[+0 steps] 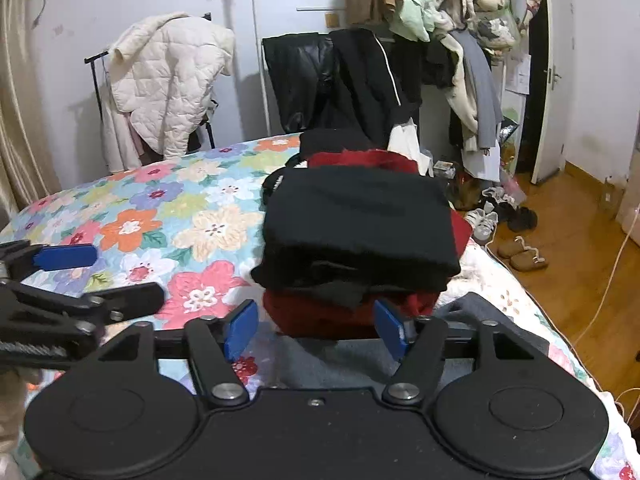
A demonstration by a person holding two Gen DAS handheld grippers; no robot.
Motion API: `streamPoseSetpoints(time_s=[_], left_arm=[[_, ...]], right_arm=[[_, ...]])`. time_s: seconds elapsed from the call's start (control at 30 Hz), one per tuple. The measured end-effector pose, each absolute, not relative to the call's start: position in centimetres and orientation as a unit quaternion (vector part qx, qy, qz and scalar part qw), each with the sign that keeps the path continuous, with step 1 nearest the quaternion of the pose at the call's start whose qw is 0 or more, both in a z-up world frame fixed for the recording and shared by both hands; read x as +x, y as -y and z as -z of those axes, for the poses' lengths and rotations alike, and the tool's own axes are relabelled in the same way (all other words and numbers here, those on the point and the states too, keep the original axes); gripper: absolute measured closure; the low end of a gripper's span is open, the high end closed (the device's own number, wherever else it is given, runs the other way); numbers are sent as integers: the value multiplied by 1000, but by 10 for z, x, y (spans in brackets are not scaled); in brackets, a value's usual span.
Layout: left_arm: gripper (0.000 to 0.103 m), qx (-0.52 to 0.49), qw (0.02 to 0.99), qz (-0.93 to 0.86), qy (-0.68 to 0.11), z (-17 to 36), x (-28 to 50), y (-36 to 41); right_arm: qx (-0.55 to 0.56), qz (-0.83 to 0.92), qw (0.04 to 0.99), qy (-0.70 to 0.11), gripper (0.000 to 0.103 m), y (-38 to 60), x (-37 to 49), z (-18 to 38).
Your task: Fold clothes
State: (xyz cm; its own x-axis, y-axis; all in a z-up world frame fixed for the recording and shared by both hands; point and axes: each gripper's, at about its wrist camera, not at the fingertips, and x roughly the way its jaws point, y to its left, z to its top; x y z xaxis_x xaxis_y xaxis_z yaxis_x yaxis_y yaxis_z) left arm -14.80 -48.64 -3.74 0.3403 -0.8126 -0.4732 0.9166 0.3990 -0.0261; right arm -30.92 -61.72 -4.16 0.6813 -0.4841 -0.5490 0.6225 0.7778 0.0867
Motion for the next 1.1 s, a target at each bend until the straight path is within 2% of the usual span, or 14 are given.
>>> streamPoseSetpoints(time_s=[0.23,0.77,1.1], left_arm=[[0,146,798,541,-223,44,-160,494],[0,138,802,513,-272,59,-153,506],[0,145,800,512,-276,58,-157,503]], right_arm=[[97,346,892,-274,26,612,-313,38],[110,343,888,-286,26,621,-311,54],[132,334,886,-294,26,626,-311,64]])
